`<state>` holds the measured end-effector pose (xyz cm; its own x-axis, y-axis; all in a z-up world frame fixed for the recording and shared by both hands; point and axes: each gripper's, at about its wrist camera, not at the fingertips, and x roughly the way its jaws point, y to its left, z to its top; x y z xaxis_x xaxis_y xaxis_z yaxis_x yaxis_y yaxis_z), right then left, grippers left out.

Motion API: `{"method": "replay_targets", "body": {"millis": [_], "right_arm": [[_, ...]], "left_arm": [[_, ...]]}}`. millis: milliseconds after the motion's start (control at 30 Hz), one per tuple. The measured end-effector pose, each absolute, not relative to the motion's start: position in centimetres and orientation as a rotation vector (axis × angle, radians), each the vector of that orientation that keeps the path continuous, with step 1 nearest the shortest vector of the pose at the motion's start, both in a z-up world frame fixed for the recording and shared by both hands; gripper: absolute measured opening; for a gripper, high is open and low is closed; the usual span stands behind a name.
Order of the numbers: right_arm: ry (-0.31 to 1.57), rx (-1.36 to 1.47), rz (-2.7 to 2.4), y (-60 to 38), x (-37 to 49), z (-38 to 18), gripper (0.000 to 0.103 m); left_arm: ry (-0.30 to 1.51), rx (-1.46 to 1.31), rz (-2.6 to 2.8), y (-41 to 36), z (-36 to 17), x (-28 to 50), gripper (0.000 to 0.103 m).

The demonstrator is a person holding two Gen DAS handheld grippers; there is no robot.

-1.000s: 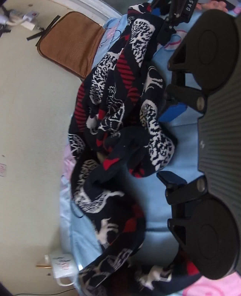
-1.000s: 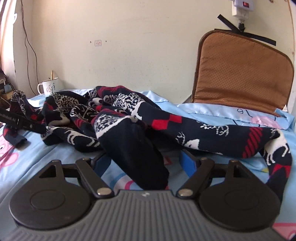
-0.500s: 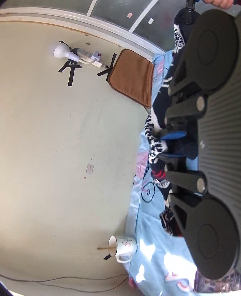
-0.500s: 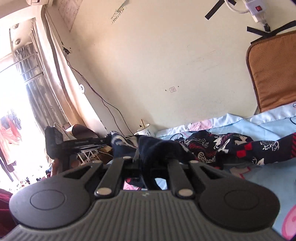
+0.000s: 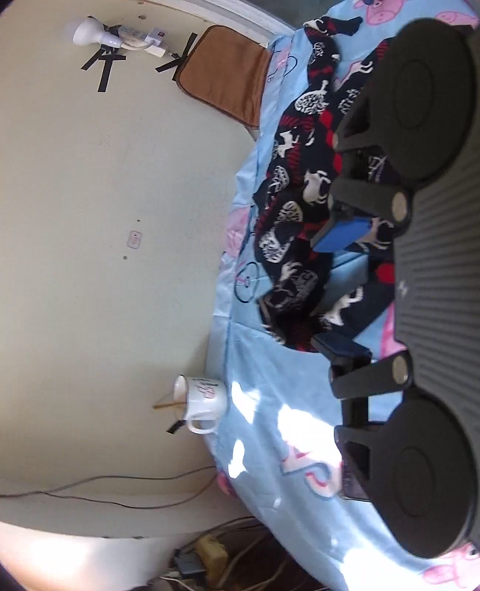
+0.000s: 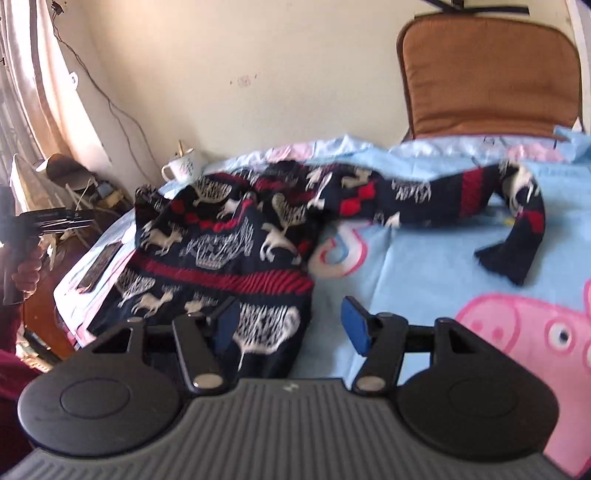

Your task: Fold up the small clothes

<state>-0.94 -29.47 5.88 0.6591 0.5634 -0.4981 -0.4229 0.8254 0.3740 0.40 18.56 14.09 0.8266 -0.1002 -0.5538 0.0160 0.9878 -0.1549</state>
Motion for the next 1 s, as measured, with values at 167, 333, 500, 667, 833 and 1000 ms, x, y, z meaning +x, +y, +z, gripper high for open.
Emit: {"method": "replay_targets", "body": {"millis": [167, 333, 500, 667, 833, 1000], "right_arm": [[0.522, 0.162, 0.519, -28.3, 7.0, 7.8, 0.063], [0.557, 0.199, 0.526, -24.3, 17.1, 8.2, 0.063], [0.666, 0.108, 0.569, -18.3, 25.6, 6.1, 0.063], [0.778, 0.021, 0.603, -13.9, 29.9, 2.8, 0.063], [0.850, -0.064, 0.653, -10.9, 31.4, 1.1, 0.053], [0.681, -0.145, 0.592, -11.2, 28.3, 3.4, 0.009]], "left_arm": [[0.535, 0.006, -0.131, 14.3, 16.5, 8.8, 0.063], [0.656, 0.071, -0.088, 11.6, 13.9, 19.6, 0.075], [0.841, 0.102, -0.049, 12.8, 8.4, 26.0, 0.073], [0.953, 0.205, -0.128, 13.4, 4.5, 26.5, 0.074], [0.970, 0.223, -0.226, 12.2, 3.5, 25.7, 0.030], [0.916, 0.342, -0.223, 9.0, 3.6, 25.3, 0.005]]}}
